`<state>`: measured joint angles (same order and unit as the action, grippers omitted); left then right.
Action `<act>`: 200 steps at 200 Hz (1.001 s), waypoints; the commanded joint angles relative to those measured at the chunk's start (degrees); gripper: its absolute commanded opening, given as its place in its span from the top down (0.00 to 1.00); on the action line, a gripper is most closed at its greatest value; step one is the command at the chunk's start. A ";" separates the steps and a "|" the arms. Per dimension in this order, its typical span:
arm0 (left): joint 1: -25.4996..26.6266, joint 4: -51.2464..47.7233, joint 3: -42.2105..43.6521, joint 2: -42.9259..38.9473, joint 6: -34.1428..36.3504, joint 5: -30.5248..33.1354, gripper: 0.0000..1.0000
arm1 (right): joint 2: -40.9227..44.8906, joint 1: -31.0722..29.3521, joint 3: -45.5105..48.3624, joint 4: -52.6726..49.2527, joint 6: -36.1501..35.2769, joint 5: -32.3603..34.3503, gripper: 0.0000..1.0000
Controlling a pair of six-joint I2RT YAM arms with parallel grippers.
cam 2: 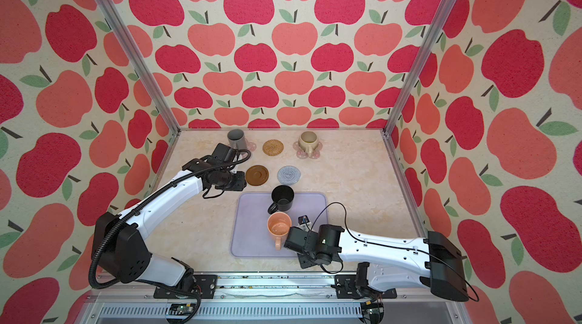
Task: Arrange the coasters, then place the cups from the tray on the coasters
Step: 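Lower the open right gripper over the rim of the white speckled mug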
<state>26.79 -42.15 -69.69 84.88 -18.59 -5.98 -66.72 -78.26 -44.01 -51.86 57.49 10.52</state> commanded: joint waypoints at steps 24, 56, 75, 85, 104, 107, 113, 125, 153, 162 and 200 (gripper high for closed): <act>-0.42 0.40 0.47 0.90 -0.35 -0.79 0.62 | -1.72 1.69 1.35 1.30 -0.78 -0.12 0.69; -0.67 0.49 0.60 0.83 -0.31 -0.84 0.62 | -2.32 2.06 1.22 0.92 -0.65 0.55 0.76; -0.86 0.58 0.78 0.86 -0.31 -0.96 0.62 | -1.80 2.23 1.12 -0.02 0.05 1.87 0.80; -0.95 0.74 0.89 0.91 -0.31 -1.05 0.62 | -1.21 2.52 1.38 -0.16 0.40 2.47 0.82; -1.03 1.01 1.09 1.10 -0.30 -1.23 0.62 | 0.10 3.12 2.12 -0.35 1.30 3.48 0.86; -1.03 1.02 1.21 1.12 -0.35 -1.31 0.62 | 0.28 3.14 2.30 -0.35 1.37 3.65 0.87; -1.08 1.02 1.27 1.18 -0.34 -1.32 0.62 | 0.71 3.32 2.50 -0.48 1.58 3.85 0.88; -1.18 1.11 1.39 1.32 -0.32 -1.36 0.62 | 1.51 3.55 3.02 -0.52 1.92 4.58 0.90; -1.43 1.45 1.66 1.55 -0.35 -1.58 0.62 | 2.56 4.76 3.58 -1.64 2.16 6.39 0.93; -1.39 1.63 1.73 1.68 -0.39 -1.75 0.62 | 2.64 5.37 3.71 -1.47 1.56 6.94 0.93; -1.47 1.90 1.56 2.30 -0.48 -2.11 0.62 | 2.69 11.74 4.11 0.95 -4.40 5.94 0.94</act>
<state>25.61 -40.42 -68.51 86.32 -18.59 -7.16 -64.77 -70.50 -40.49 -50.98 57.01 13.58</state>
